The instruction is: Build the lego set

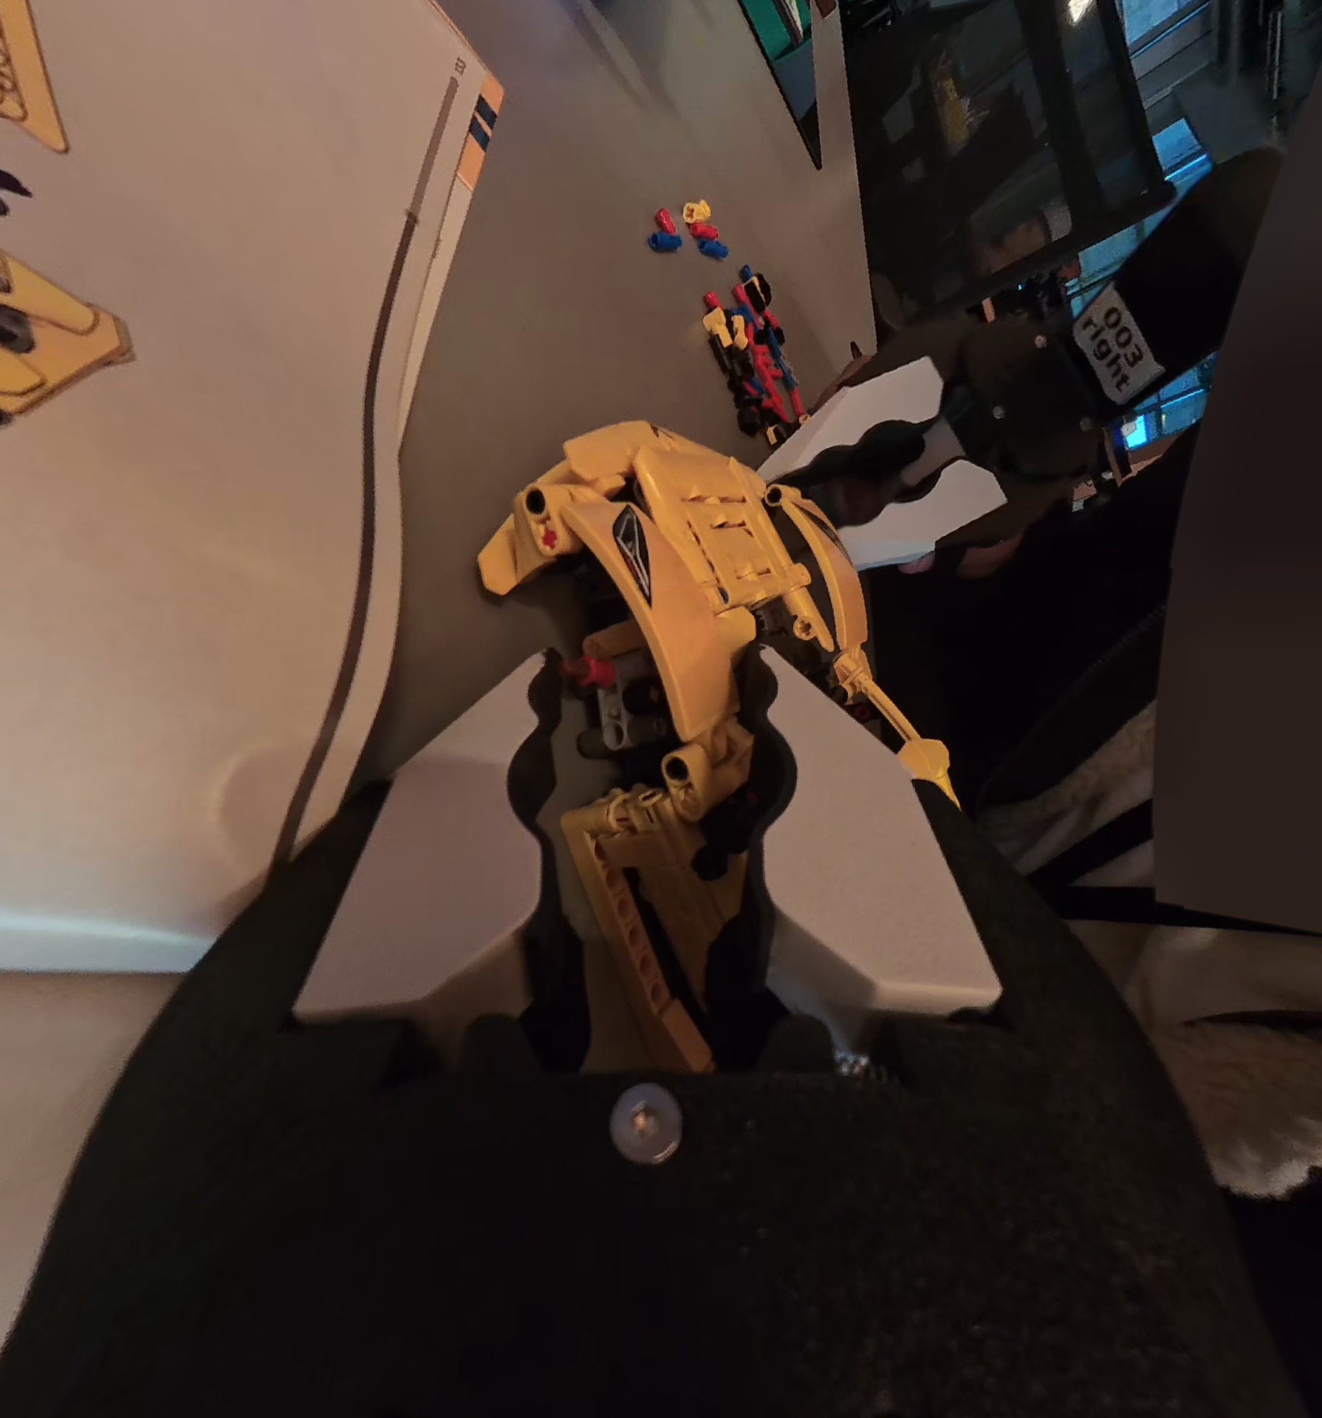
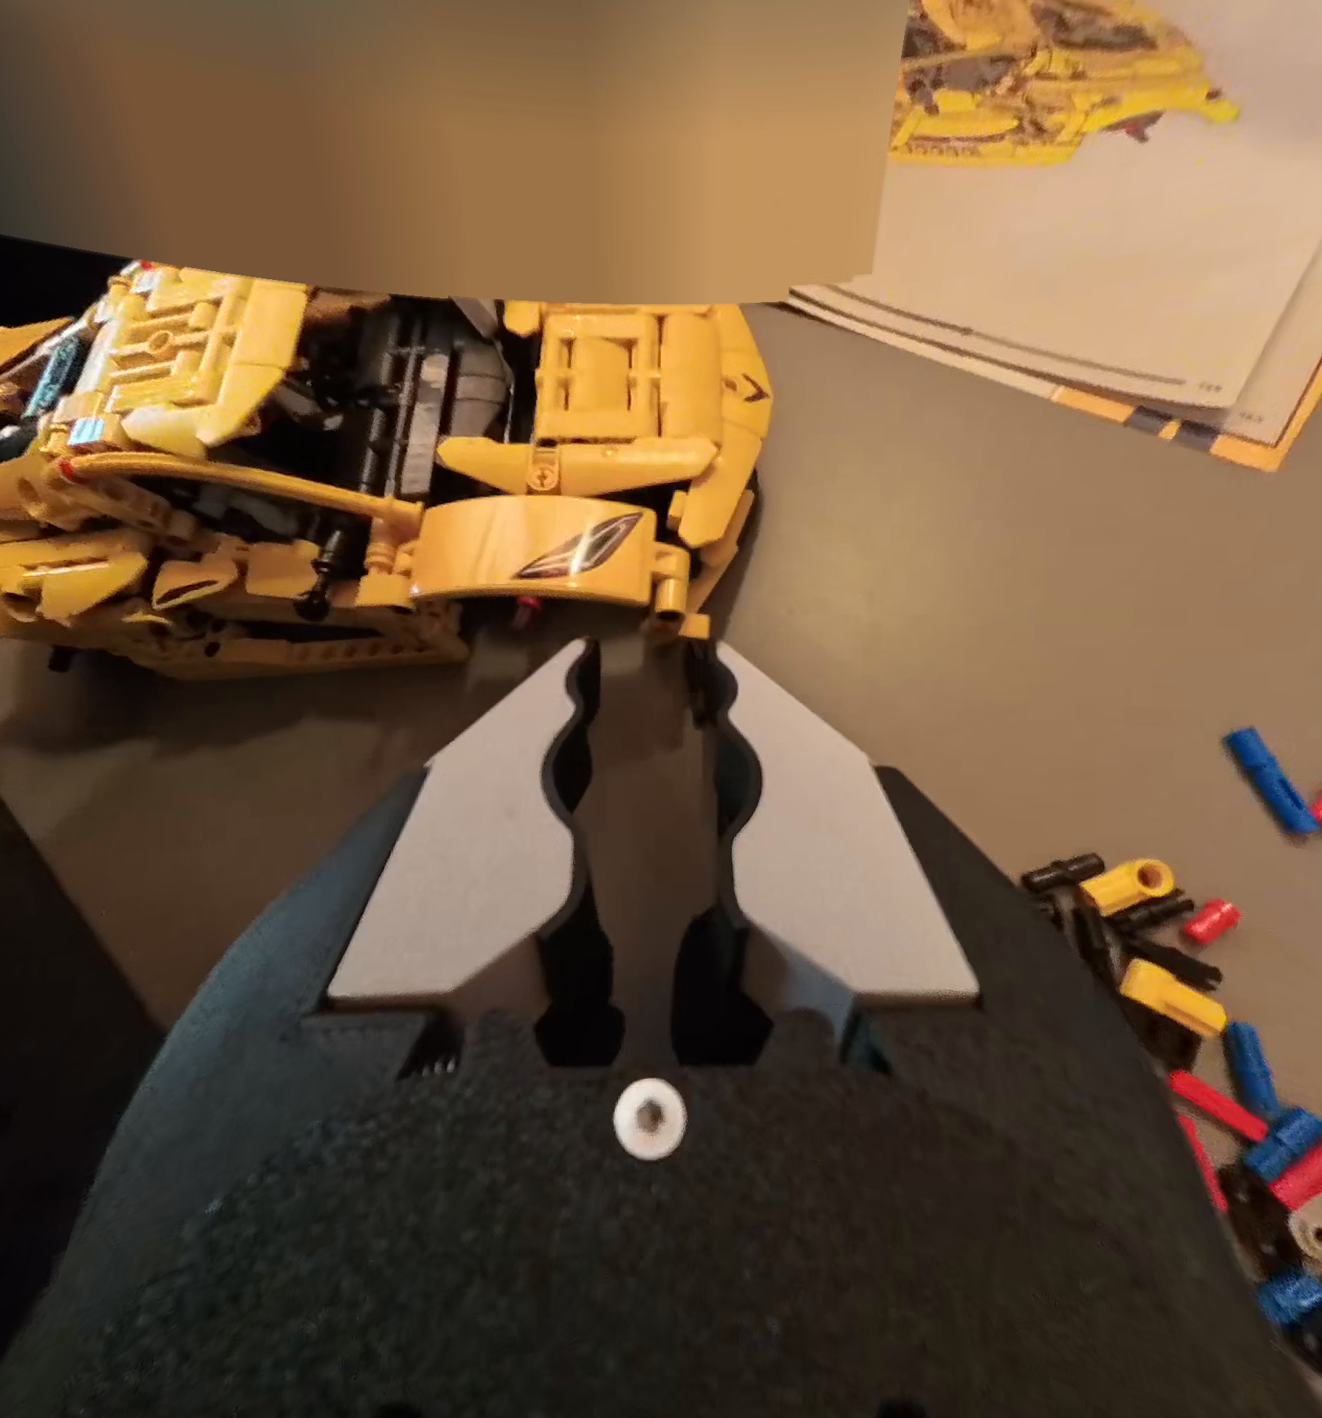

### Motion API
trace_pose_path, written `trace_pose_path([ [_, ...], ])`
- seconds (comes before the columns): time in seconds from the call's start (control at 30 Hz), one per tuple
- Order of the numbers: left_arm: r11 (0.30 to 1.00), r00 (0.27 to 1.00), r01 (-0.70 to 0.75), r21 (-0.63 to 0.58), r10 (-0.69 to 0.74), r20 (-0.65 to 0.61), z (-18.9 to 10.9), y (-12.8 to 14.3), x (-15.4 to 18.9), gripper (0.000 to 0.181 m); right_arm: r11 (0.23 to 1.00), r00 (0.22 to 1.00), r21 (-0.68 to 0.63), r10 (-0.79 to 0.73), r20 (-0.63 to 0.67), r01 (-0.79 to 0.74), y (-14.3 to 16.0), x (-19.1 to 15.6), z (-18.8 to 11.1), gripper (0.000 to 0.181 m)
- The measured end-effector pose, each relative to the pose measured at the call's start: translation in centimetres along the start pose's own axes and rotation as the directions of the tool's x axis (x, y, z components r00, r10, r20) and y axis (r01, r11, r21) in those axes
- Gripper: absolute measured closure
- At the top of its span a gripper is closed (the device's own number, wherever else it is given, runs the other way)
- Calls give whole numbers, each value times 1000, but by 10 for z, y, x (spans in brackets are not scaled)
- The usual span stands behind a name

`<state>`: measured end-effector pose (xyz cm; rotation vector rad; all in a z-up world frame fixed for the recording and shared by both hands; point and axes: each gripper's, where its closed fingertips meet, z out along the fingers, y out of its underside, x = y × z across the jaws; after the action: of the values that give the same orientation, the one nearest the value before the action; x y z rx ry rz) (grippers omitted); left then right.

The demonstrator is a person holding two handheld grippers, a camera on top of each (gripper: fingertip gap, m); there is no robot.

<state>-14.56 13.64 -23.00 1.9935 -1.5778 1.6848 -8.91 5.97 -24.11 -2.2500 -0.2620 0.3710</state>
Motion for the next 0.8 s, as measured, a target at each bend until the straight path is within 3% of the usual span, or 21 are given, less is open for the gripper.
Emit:
trace_pose_path([
  [0.13, 1000, 1000, 3, 2, -3, -1, 0, 0, 0, 133, 1000, 999, -10, -11, -47, 11, 0, 7, 2, 168],
  [0.23, 1000, 1000, 6, 6, -6, 2, 0, 0, 0, 133, 998, 997, -14, 69, 30, -68, 1, 0, 5, 181],
  [0.33, 1000, 1000, 14, 8, -14, 1, 0, -1, -1, 133, 991, 990, 0, 132, 52, -132, -2, 4, 5, 181],
  [0.8, 1000, 1000, 19, 4, -19, -8, 1, 1, 0, 134, 992, 991, 10, 125, 50, -126, -2, 7, 8, 181],
])
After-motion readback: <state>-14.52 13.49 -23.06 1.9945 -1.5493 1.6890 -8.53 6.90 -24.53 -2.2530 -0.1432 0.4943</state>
